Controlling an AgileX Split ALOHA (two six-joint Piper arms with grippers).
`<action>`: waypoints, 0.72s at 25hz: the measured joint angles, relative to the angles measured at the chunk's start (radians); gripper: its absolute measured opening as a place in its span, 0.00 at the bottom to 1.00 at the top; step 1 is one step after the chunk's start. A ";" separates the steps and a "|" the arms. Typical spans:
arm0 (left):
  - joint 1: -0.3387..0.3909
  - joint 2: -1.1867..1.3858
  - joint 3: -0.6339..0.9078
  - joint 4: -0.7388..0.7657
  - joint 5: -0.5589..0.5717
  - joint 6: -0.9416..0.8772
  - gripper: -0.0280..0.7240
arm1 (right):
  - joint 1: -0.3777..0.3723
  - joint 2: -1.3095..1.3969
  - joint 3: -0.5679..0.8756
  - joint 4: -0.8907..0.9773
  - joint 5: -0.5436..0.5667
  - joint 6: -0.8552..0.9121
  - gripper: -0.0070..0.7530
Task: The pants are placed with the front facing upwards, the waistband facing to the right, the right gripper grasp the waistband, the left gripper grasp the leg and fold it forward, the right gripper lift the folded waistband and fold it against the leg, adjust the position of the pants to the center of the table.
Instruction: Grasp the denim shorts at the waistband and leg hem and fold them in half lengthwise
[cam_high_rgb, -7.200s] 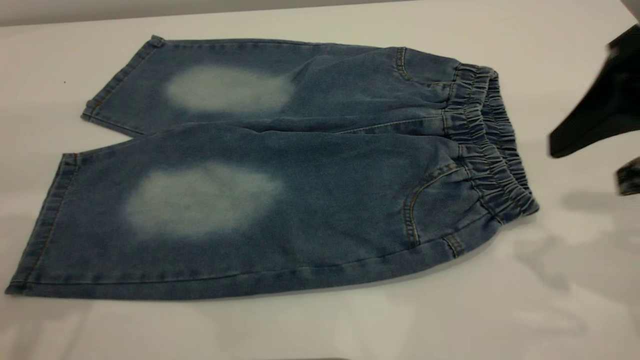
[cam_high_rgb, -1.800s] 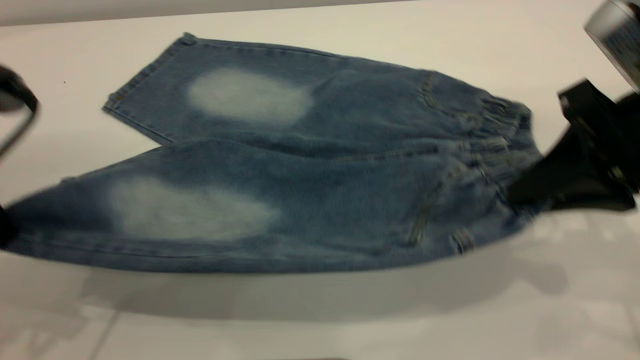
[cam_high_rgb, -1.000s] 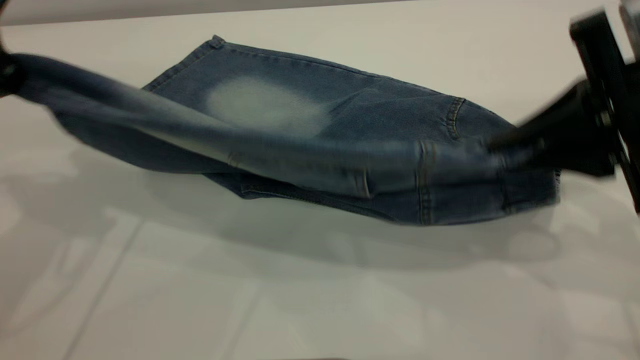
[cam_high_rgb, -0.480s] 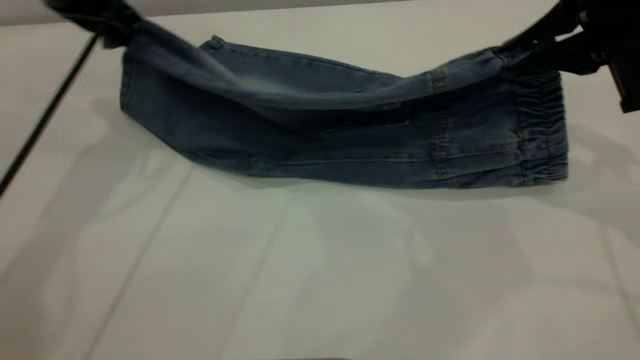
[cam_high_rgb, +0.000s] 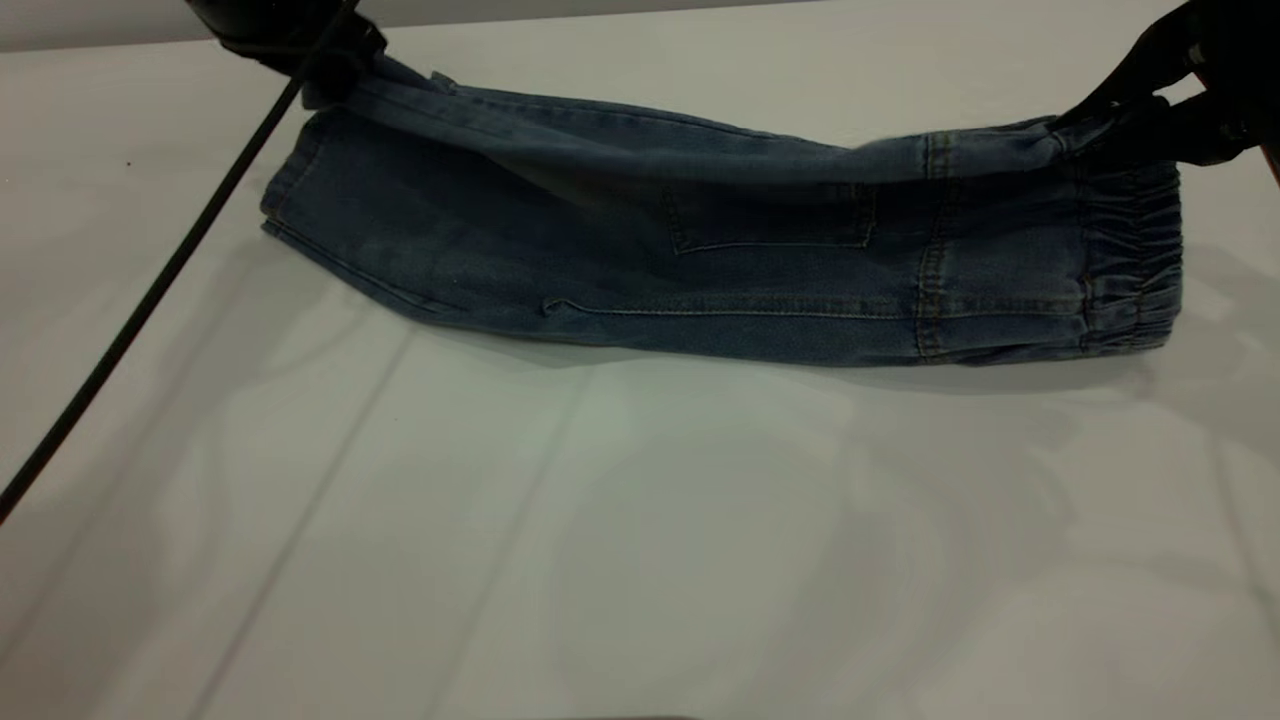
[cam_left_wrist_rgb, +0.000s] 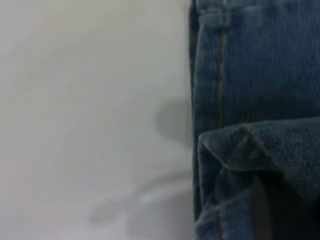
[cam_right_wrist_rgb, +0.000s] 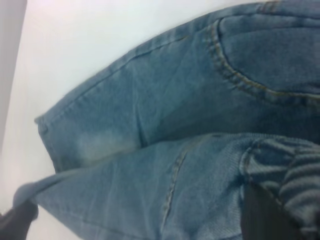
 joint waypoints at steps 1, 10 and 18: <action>0.000 0.002 -0.001 -0.001 -0.006 -0.025 0.13 | 0.000 0.000 0.000 0.001 -0.002 0.028 0.09; 0.000 0.010 -0.001 -0.001 -0.024 -0.229 0.52 | 0.000 0.000 -0.009 0.004 -0.052 0.168 0.33; -0.001 0.010 -0.001 -0.001 -0.023 -0.376 0.68 | 0.000 0.000 -0.019 0.008 -0.023 0.148 0.67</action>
